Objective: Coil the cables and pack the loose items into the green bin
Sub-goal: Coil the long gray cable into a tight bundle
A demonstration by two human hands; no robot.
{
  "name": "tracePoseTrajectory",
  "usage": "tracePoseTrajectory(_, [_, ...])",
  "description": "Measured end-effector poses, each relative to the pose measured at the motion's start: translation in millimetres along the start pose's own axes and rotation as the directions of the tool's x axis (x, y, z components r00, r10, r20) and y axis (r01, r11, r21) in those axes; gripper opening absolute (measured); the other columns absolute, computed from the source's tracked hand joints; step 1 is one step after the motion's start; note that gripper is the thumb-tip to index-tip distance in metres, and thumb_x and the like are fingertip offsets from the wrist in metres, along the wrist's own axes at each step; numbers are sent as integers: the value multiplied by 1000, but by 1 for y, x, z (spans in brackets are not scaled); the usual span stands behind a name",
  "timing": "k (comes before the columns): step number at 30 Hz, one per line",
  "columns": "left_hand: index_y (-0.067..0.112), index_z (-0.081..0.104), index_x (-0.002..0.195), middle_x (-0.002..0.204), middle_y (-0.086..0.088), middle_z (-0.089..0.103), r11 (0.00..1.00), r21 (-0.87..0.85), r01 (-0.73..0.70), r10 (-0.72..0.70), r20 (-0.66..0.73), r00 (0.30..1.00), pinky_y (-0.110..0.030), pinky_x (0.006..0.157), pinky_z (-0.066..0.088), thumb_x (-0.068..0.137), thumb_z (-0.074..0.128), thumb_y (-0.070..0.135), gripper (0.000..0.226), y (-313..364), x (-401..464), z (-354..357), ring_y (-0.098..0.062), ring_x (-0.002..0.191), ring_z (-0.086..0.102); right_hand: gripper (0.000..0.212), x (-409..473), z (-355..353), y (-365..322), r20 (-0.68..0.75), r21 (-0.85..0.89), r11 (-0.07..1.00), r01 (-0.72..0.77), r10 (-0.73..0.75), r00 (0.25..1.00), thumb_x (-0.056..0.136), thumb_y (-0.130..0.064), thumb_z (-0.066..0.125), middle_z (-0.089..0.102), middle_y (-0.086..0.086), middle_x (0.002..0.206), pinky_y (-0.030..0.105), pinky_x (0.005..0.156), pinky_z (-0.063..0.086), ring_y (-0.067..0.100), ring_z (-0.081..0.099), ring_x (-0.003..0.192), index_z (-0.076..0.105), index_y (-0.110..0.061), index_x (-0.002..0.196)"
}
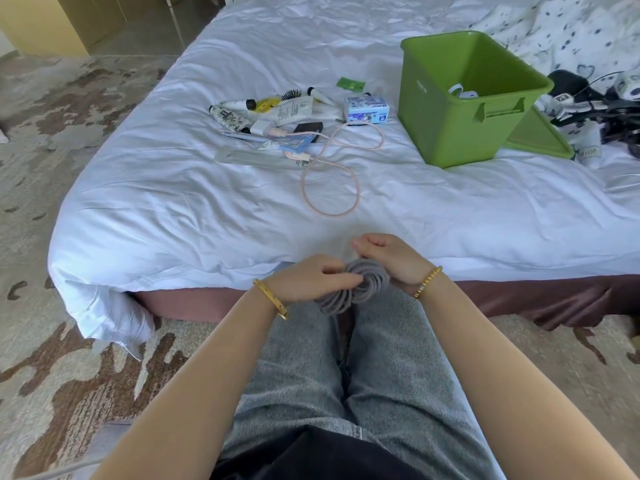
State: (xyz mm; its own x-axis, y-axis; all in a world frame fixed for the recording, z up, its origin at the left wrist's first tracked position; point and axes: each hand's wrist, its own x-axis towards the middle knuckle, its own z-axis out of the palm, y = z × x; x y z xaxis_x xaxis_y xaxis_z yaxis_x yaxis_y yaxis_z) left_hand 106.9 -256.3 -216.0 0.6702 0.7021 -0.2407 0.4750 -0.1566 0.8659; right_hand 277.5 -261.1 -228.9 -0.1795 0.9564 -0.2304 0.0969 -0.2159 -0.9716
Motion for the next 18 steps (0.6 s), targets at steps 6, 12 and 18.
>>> tracePoseTrajectory(6, [6, 54, 100, 77, -10, 67, 907, -417, 47, -181, -288, 940, -22, 54, 50, 91, 55, 22, 18, -7, 5, 1, -12, 59, 64, 14, 4, 10, 15, 21, 212, 976, -43, 40, 999, 94, -5, 47, 46, -6, 53, 13, 43, 35, 0, 38, 41, 57, -14, 92])
tracePoseTrajectory(12, [17, 56, 117, 92, 3, 62, 999, -6, 41, -41, -336, 941, -11, 71, 42, 87, 59, 24, 30, -21, 8, 6, -8, 81, 56, 24, -1, 17, 21, -45, -234, 972, -37, 27, 999, 93, -8, 46, 47, 0, 51, 17, 44, 34, 6, 40, 41, 57, -20, 76])
tracePoseTrajectory(18, [22, 62, 109, 100, 8, 63, 993, -88, -82, 30, -479, 877, -12, 81, 42, 89, 56, 17, 21, -19, 10, 15, -7, 98, 54, 26, 1, 23, 22, -156, -231, 973, -22, -14, 988, 93, -2, 41, 46, -6, 35, 12, 36, 29, 1, 36, 29, 54, -12, 72])
